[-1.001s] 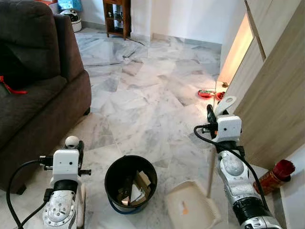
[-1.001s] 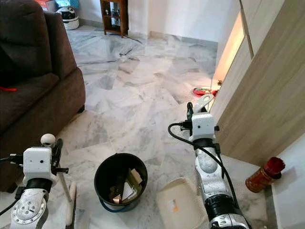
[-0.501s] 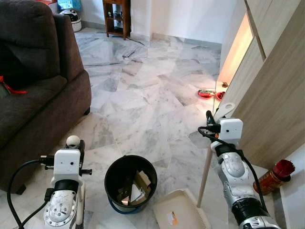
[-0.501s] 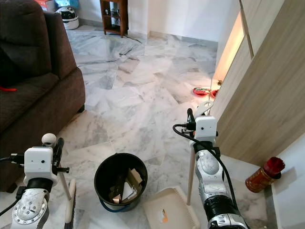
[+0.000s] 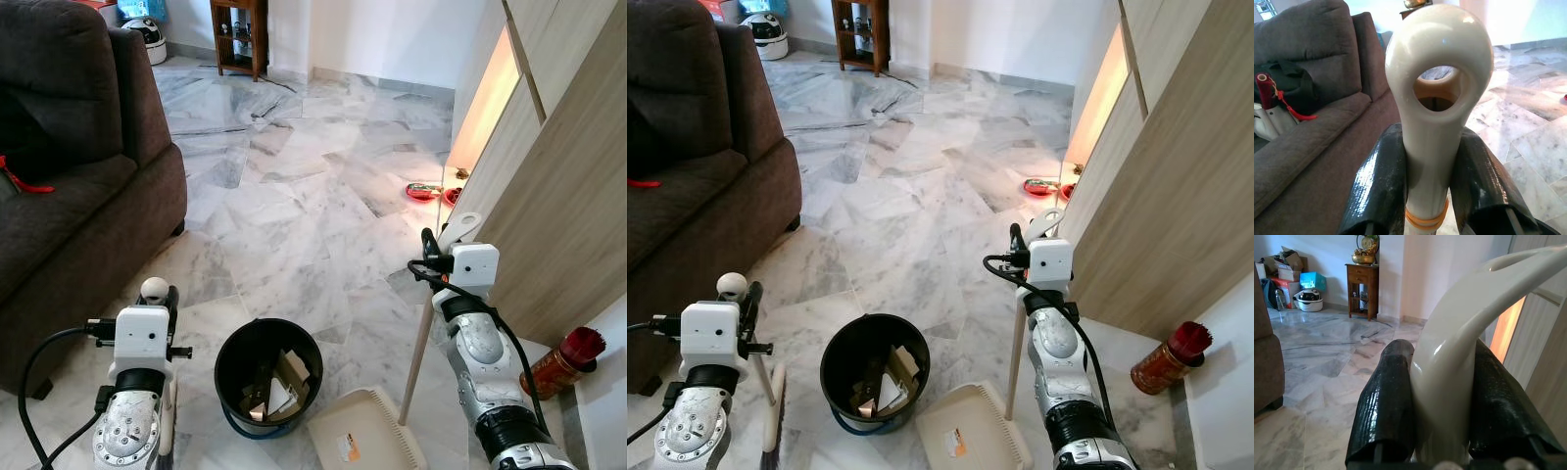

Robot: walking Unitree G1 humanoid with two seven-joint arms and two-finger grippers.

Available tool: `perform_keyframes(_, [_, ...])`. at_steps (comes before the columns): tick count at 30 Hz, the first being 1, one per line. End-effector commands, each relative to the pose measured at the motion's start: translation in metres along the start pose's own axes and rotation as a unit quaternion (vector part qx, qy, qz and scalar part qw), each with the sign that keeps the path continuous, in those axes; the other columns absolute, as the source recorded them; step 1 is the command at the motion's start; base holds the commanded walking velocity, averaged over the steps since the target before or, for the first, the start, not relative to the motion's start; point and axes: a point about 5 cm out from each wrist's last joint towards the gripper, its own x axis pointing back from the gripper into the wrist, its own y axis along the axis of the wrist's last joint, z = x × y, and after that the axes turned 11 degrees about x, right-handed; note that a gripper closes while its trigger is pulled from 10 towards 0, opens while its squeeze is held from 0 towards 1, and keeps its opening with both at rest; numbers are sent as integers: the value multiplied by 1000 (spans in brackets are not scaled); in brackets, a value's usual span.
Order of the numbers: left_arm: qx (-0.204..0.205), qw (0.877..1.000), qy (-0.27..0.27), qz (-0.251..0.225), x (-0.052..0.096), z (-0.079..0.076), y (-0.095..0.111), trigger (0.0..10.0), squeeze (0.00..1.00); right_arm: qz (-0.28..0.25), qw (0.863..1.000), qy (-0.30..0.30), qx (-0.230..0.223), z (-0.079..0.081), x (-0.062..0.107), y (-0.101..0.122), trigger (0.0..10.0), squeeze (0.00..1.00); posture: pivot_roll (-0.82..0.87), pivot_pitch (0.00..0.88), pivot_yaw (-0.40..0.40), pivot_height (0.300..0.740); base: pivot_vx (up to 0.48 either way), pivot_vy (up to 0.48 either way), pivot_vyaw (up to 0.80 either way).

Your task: Sweep floor

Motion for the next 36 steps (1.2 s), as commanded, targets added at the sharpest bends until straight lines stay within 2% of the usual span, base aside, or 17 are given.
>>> perform_keyframes(1, [-7,1000,-6,-21,0,-3,7,10000,0,-5,1000,-11,-5,-6,-4,4,10000,0,36,67,-54,740,-289,0,0])
perform_keyframes(31, [-12,1000,-10,-22,1,-3,6,10000,0,-7,1000,-6,-5,-5,-6,5,10000,0,36,53,-49,740,-289,0,0])
perform_keyframes(36, [-14,1000,-1,-16,-4,-1,3,10000,0,-1,1000,-9,-8,-6,-5,2,10000,0,36,62,-52,740,0,0,0])
